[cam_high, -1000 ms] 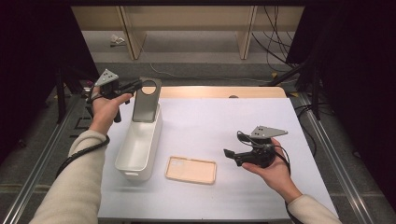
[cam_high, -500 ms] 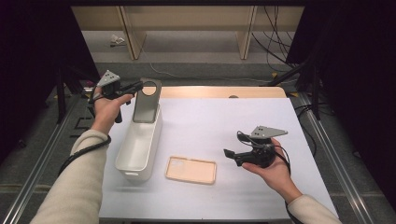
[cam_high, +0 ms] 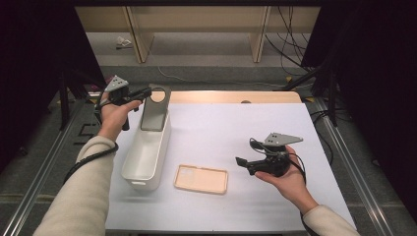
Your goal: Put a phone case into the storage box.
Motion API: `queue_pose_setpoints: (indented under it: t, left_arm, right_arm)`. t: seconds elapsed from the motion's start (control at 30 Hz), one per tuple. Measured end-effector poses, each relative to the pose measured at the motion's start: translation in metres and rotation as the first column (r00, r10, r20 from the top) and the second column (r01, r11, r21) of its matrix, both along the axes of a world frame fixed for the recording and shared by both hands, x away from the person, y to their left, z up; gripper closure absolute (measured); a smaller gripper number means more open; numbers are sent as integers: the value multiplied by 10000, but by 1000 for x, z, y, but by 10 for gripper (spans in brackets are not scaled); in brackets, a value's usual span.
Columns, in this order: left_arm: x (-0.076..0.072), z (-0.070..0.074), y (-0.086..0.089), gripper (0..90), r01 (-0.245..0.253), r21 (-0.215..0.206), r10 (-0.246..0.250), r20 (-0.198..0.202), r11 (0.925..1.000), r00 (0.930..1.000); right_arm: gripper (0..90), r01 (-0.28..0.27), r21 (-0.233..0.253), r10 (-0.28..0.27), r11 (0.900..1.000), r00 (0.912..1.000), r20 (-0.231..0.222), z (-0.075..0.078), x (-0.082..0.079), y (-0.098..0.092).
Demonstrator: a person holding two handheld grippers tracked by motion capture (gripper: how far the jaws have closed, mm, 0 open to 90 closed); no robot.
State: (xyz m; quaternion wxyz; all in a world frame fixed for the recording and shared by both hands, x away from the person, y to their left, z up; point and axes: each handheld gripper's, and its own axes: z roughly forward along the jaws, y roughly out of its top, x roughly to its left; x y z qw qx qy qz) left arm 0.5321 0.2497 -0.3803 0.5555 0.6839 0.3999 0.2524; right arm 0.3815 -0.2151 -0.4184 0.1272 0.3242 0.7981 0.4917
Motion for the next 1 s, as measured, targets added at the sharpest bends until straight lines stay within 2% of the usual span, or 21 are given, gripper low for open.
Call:
queue_pose_setpoints:
  t: [1.0]
  left_arm:
    - [5, -11, 1, 813, -155, 12, 155, -285, 9999, 9995]
  right_arm:
    - [162, -19, 21, 19, 10000, 10000, -18, -1, 0, 0]
